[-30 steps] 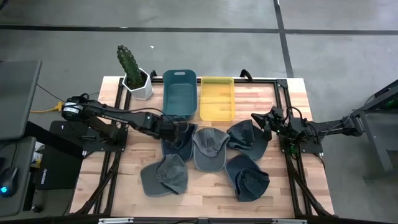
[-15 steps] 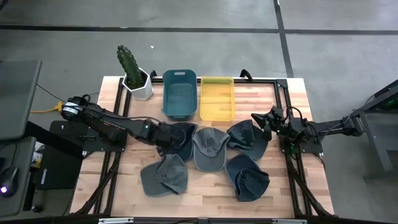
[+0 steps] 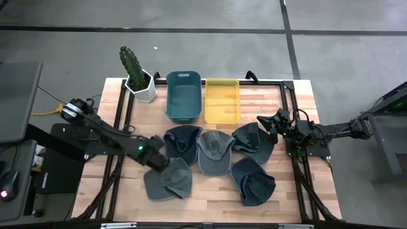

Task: Pick & Place hat
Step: Put the top left blue cap into the blue bin

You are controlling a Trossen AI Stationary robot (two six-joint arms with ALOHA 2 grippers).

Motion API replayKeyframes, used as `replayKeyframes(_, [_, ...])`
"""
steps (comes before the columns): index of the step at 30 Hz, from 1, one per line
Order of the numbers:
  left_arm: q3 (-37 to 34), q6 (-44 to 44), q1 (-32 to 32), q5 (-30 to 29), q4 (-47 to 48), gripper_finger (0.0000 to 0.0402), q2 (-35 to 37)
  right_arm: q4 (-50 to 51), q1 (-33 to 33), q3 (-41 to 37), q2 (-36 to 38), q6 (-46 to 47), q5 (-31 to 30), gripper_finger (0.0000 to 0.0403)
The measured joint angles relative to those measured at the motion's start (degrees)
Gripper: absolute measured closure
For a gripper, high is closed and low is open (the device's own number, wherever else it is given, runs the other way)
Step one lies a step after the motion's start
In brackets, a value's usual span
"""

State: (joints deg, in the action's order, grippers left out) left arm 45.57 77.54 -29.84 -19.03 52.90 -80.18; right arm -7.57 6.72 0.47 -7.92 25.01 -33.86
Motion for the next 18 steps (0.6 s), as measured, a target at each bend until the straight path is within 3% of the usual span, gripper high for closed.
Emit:
replayKeyframes(7, [-9.51,10.98,-6.33,-1.68,-15.20,0.0080,7.81,0.00,0.01,0.01,0.00,0.00,0.01,0.0398])
replayKeyframes(12, [-14.94,20.17,-6.54,-4.21,-23.68,0.0080,13.53,0.00,0.00,0.01,0.00,0.00,-0.01,0.0398])
replayKeyframes(18, [-18.13,32.10,-6.54,-5.66,-26.24,0.0080,15.64,0.00,0.00,0.02,0.02,-0.02,0.01,0.0398])
